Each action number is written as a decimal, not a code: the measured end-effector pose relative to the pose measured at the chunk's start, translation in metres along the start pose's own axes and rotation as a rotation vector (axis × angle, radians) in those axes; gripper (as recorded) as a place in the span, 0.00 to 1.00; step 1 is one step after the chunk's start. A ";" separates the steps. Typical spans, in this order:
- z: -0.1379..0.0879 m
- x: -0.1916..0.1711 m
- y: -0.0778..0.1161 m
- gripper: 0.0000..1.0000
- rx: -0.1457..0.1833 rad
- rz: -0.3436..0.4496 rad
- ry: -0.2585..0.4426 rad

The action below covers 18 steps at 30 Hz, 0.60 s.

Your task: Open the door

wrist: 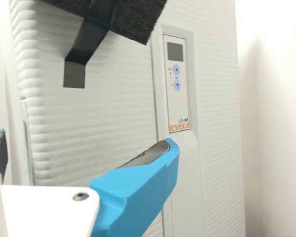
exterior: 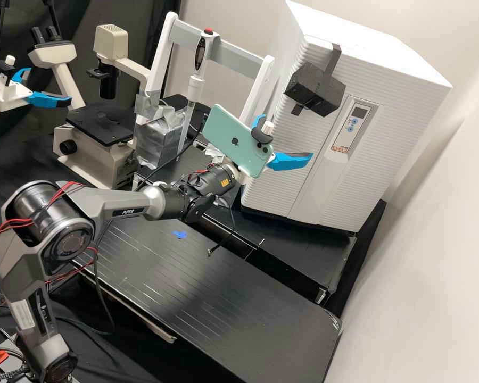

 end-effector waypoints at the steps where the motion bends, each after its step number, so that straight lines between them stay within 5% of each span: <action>1: -0.001 0.000 0.000 1.00 0.000 0.000 0.003; 2: -0.002 0.001 -0.001 1.00 -0.001 -0.003 0.004; 3: -0.002 0.001 -0.001 0.00 -0.003 -0.002 0.005; 18: 0.005 0.006 -0.005 0.00 -0.007 -0.024 -0.026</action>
